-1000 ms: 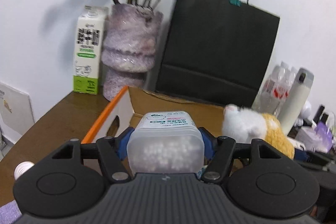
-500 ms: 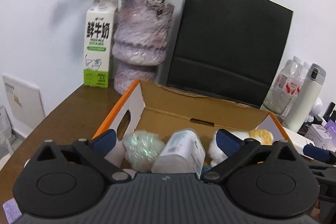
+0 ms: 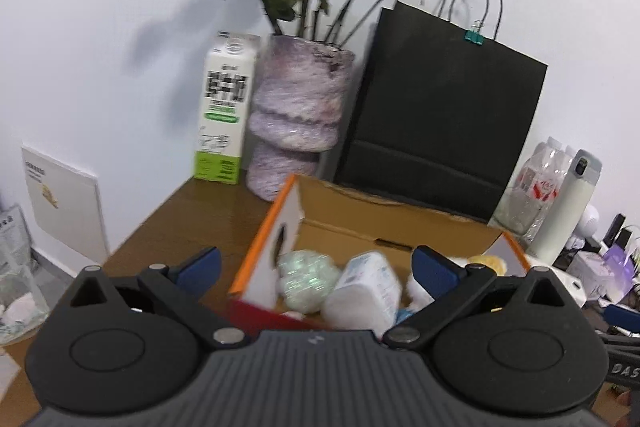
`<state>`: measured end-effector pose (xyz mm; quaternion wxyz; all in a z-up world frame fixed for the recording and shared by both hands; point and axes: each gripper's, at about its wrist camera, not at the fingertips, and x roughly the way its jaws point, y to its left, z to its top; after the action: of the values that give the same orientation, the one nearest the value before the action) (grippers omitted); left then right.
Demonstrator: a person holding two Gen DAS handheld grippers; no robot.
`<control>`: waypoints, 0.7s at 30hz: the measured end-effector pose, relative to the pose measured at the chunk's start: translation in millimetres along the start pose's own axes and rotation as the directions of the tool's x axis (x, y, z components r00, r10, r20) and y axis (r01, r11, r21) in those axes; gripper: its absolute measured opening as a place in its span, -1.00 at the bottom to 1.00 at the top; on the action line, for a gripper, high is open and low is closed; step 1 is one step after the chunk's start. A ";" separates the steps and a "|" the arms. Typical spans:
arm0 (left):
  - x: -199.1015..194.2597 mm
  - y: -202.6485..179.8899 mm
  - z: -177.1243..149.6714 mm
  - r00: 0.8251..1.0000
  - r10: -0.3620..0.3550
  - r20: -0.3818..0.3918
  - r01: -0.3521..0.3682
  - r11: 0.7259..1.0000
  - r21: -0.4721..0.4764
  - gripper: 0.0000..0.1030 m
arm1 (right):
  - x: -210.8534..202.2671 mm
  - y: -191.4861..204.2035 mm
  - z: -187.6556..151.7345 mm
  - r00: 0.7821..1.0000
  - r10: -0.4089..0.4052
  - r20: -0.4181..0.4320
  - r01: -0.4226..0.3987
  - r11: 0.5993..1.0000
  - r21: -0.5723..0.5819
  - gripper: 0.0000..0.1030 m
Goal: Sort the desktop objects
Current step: 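Drop the white tub into the box with left tool while right tool drops the plush toy, then grasp the purple mesh pouch with left tool while right tool grasps the cream block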
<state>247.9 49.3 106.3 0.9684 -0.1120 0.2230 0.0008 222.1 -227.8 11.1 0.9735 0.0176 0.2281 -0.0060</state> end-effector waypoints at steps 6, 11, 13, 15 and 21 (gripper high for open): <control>-16.1 35.6 -12.7 0.997 0.075 -0.031 -0.075 0.997 0.019 1.00 | -3.0 -1.4 -27.1 0.997 -0.025 -0.079 0.022 0.999 -0.039 1.00; -19.5 63.6 -32.7 0.990 0.113 -0.087 -0.110 0.993 0.040 1.00 | 0.4 1.4 -51.1 0.988 -0.050 -0.149 0.041 0.997 -0.063 1.00; -15.5 71.1 -38.4 0.985 0.118 -0.122 -0.112 0.992 0.052 1.00 | 1.5 1.5 -56.3 0.985 -0.067 -0.161 0.056 0.996 -0.071 1.00; -10.5 75.0 -43.1 0.981 0.122 -0.154 -0.112 0.991 0.074 1.00 | 1.4 -0.2 -58.8 0.983 -0.078 -0.164 0.067 0.995 -0.067 1.00; 0.0 82.7 -54.3 0.972 0.133 -0.192 -0.116 0.988 0.098 1.00 | 5.0 -8.6 -62.0 0.979 -0.098 -0.177 0.091 0.995 -0.045 1.00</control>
<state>220.2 118.1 40.8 0.9433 -0.0554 0.3248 0.0407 198.9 -234.1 -47.0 0.9478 -0.0107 0.3154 -0.0463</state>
